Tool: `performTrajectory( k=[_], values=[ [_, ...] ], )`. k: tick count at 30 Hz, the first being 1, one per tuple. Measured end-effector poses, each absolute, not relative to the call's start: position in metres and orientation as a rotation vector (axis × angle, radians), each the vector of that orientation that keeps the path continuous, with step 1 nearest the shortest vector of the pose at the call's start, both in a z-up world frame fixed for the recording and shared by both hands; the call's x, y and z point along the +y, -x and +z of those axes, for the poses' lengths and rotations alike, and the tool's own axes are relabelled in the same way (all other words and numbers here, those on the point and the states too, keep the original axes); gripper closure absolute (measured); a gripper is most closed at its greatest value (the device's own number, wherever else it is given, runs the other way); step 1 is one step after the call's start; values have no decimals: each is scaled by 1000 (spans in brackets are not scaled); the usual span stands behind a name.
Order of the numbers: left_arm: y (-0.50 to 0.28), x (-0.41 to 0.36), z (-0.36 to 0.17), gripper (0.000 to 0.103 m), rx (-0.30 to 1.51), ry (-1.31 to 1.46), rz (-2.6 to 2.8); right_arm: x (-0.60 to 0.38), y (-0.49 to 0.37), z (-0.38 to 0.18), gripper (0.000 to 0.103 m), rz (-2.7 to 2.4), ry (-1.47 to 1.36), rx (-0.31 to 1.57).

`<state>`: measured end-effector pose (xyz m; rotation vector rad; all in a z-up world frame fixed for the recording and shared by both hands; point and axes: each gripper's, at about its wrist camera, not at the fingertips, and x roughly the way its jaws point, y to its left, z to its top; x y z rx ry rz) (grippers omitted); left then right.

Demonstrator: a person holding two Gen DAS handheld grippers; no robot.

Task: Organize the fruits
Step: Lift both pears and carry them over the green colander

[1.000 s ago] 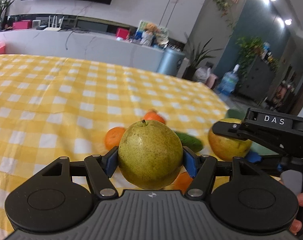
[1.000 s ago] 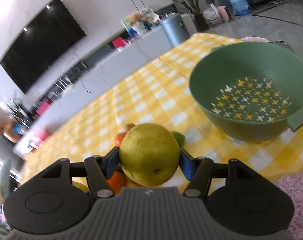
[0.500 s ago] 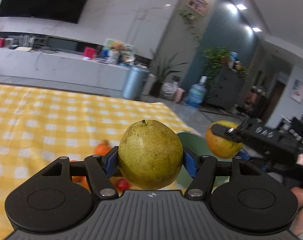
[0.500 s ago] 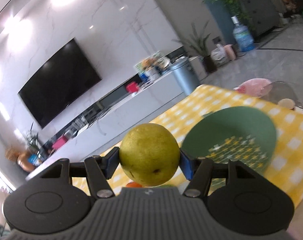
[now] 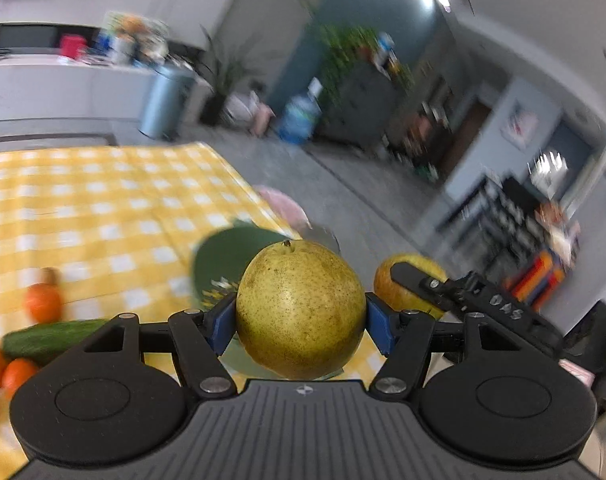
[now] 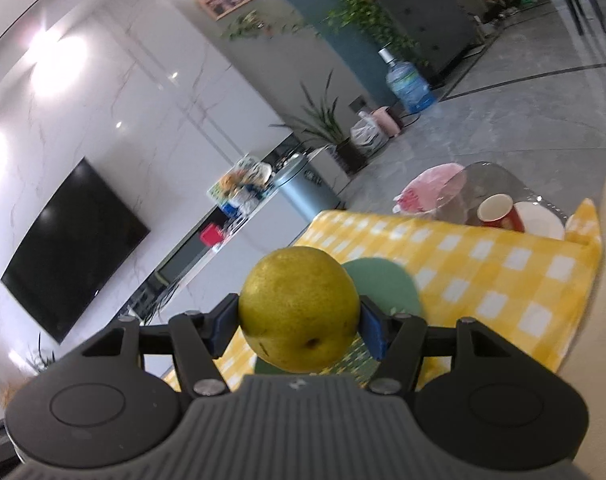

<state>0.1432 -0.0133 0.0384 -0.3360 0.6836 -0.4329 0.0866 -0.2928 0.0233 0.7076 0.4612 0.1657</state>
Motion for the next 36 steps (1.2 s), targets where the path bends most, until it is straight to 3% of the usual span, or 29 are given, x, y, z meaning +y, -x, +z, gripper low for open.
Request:
performTrajectory(
  k=[8, 16, 36],
  values=[
    [-219, -71, -8, 28, 909, 167, -429, -325, -87, 12, 43, 159, -771, 387],
    [-250, -97, -46, 28, 1113, 117, -379, -330, -101, -6, 43, 154, -789, 442],
    [-282, -114, -62, 24, 1220, -142, -180, -331, -107, -19, 43, 137, -766, 504]
  ],
)
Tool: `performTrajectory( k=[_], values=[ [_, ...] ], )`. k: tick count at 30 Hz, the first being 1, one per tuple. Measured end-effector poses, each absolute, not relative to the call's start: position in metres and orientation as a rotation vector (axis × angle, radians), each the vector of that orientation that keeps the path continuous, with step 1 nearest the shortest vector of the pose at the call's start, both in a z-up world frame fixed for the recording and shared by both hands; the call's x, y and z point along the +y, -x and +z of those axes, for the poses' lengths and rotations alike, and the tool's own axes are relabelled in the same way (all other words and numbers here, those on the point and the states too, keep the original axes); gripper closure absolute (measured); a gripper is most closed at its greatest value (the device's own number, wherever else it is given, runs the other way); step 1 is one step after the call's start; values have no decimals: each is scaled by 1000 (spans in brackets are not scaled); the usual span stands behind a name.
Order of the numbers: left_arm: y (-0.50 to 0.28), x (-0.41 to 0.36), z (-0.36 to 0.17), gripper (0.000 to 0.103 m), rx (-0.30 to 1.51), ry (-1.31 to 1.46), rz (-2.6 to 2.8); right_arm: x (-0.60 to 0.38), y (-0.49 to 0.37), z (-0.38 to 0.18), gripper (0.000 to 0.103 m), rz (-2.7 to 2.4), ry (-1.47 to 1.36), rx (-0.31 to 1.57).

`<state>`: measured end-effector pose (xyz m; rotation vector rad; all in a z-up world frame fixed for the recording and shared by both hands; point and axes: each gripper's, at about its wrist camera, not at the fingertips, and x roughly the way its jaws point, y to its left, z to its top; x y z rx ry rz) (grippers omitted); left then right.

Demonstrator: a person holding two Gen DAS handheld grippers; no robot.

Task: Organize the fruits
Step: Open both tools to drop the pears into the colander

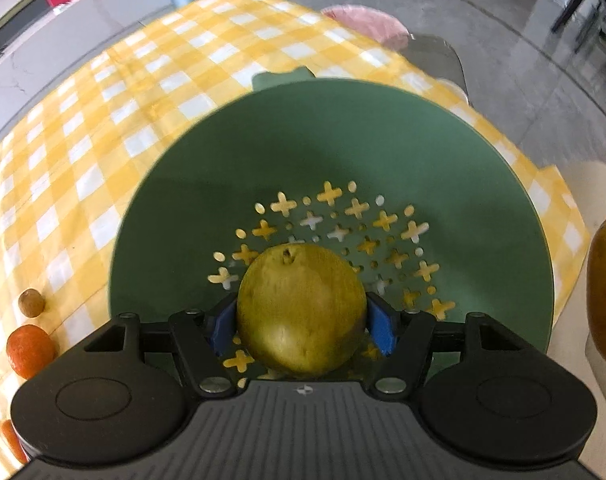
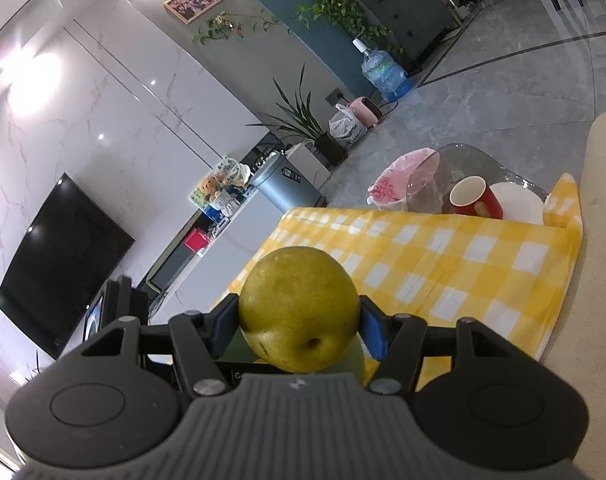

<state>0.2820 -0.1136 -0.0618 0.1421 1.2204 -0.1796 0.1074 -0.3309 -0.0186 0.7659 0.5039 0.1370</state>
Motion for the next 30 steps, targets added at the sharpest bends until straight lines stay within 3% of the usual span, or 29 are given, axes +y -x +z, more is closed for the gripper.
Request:
performTrajectory(
  k=[6, 10, 18, 27, 30],
  values=[
    [-282, -112, -39, 13, 1072, -144, -150, -330, -109, -17, 43, 136, -756, 516],
    [-273, -103, -19, 13, 1003, -160, -170, -331, -112, -19, 43, 135, -750, 527],
    [-207, -29, 20, 13, 859, 122, -131, -311, -116, -16, 43, 196, -661, 564],
    [-147, 66, -15, 13, 919, 375, 14, -252, -129, 2, 43, 215, -336, 678],
    [-140, 77, -24, 13, 894, 330, 22, -238, -131, 8, 43, 190, -264, 721]
  ],
)
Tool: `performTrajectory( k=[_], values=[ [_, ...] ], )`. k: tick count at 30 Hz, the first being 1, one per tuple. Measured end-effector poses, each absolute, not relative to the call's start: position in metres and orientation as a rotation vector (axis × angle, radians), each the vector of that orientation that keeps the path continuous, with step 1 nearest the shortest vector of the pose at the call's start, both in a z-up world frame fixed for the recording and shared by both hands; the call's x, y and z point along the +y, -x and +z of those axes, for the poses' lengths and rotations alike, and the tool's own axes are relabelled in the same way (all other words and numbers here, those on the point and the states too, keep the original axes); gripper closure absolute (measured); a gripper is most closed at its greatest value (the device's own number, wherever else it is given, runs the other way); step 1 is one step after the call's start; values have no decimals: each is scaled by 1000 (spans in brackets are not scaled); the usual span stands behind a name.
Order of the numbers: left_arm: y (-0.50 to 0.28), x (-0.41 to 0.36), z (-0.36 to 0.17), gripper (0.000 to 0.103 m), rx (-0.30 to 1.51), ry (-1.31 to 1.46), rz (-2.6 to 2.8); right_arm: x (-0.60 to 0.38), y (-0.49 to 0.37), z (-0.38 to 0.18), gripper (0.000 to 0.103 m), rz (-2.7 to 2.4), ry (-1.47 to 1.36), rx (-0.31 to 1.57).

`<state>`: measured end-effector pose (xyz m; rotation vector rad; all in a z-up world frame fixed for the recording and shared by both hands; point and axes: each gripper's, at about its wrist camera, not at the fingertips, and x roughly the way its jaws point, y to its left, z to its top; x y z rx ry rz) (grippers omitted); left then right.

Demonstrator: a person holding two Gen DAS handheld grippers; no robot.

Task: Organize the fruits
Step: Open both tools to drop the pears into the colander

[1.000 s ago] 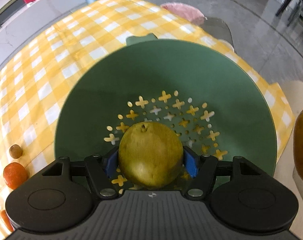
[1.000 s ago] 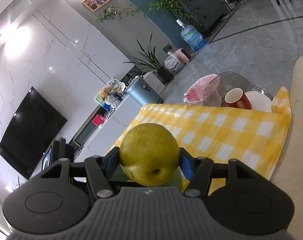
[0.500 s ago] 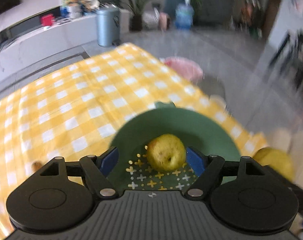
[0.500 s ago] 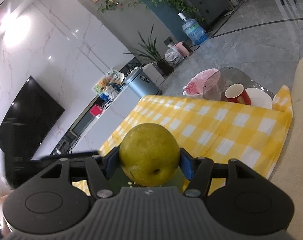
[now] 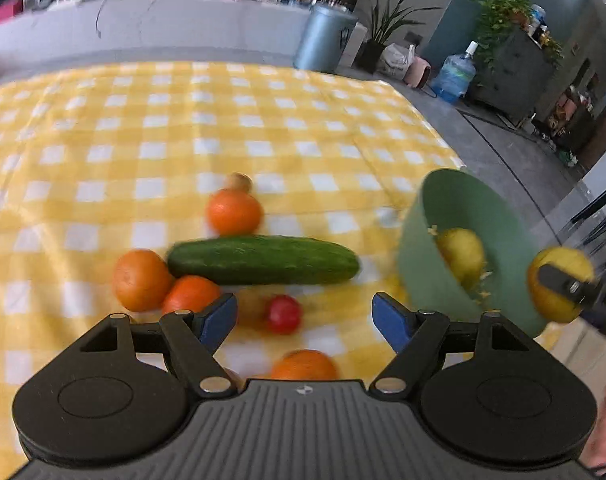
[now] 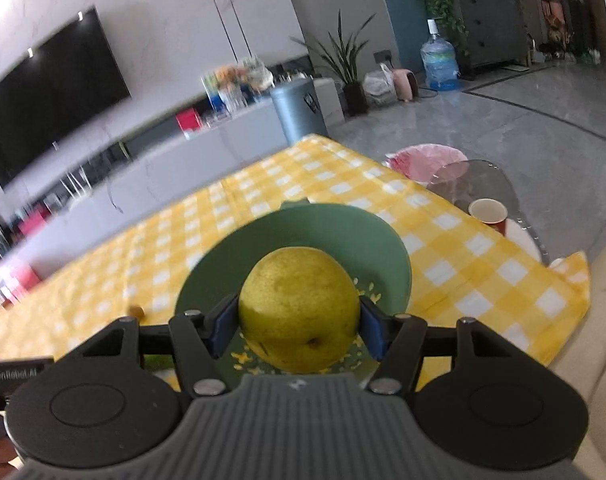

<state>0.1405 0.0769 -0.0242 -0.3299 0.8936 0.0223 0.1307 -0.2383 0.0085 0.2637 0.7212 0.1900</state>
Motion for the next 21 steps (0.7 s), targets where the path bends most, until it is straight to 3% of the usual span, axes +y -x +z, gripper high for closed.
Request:
performTrajectory(
  k=[4, 21],
  values=[
    [-139, 78, -24, 13, 850, 272, 5, -231, -141, 10, 43, 154, -296, 794],
    [-135, 89, -48, 13, 843, 302, -53, -177, -185, -27, 44, -75, 62, 976]
  ],
)
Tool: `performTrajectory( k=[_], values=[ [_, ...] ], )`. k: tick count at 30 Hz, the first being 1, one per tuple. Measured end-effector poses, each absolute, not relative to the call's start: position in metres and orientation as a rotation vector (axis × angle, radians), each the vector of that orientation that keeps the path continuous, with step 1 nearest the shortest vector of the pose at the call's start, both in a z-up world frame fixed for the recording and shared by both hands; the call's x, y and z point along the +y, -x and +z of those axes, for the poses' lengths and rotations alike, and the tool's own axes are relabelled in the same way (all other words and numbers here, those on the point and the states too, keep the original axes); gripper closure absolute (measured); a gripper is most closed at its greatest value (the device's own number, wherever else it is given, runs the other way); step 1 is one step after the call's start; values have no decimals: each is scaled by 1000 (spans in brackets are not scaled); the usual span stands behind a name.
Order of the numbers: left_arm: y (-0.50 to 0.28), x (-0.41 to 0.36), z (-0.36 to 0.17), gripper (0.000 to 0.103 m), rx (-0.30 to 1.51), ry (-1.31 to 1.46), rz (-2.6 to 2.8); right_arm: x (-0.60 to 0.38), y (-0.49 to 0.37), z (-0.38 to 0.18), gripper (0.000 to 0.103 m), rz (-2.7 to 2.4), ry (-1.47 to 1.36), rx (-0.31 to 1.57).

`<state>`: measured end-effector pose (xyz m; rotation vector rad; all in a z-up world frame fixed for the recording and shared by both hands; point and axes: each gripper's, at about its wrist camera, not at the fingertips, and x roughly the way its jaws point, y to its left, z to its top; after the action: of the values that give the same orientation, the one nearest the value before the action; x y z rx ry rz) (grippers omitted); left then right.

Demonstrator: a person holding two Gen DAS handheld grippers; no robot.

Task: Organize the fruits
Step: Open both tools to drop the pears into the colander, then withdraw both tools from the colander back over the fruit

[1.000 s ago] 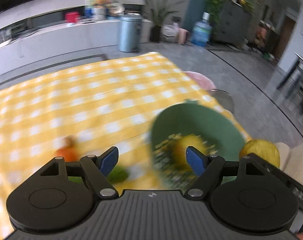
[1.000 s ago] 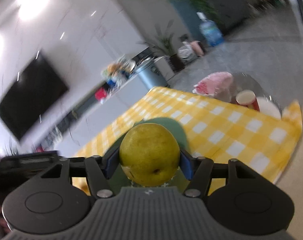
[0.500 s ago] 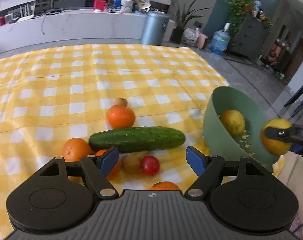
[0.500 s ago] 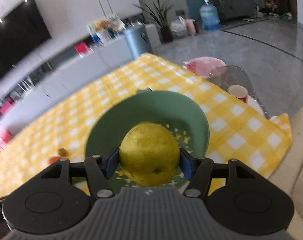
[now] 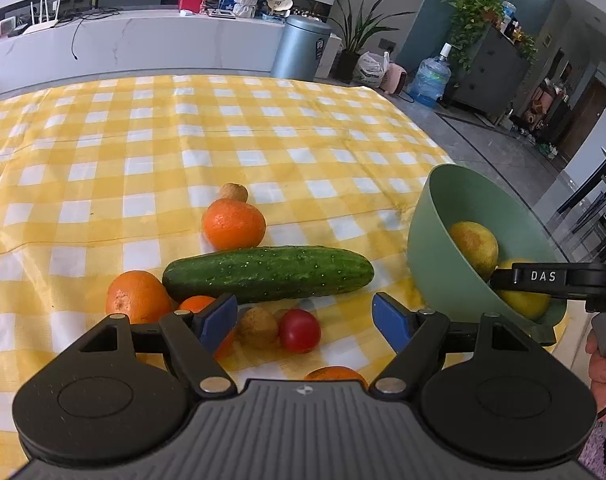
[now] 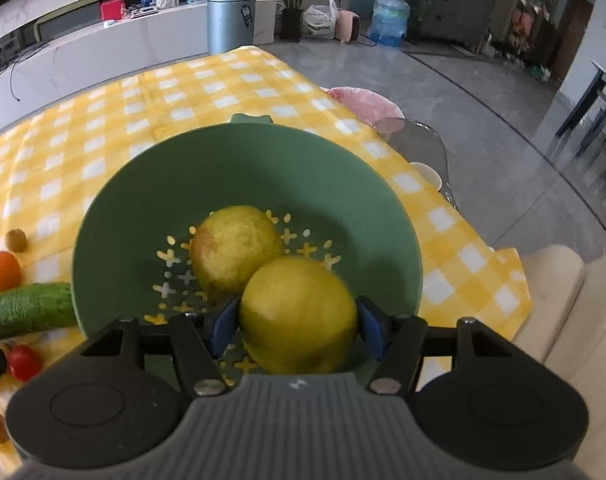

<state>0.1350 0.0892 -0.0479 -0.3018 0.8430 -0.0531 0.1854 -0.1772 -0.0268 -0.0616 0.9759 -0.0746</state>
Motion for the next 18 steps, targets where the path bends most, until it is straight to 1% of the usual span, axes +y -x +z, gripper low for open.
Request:
performTrajectory(
  k=[4, 8, 10, 11, 12, 15, 17, 18],
  values=[
    [-135, 88, -47, 13, 843, 283, -54, -170, -190, -30, 43, -22, 123, 1012],
    [-135, 87, -48, 13, 843, 282, -54, -166, -190, -24, 42, -12, 141, 981],
    [-135, 87, -48, 13, 843, 283, -54, -169, -186, -17, 31, -11, 121, 945],
    [-135, 87, -47, 13, 843, 282, -55, -171, -184, -13, 22, -15, 109, 915],
    [-135, 87, -47, 13, 843, 283, -55, -174, -181, -8, 19, -19, 88, 879],
    [-135, 87, -47, 13, 844, 287, -54, -184, -173, 6, 19, -37, 15, 817],
    [-134, 87, -47, 13, 844, 293, -54, -189, -170, 15, 15, -53, -18, 796],
    [-134, 87, -46, 13, 844, 298, -53, -192, -168, 18, 15, -57, -28, 789]
  ],
)
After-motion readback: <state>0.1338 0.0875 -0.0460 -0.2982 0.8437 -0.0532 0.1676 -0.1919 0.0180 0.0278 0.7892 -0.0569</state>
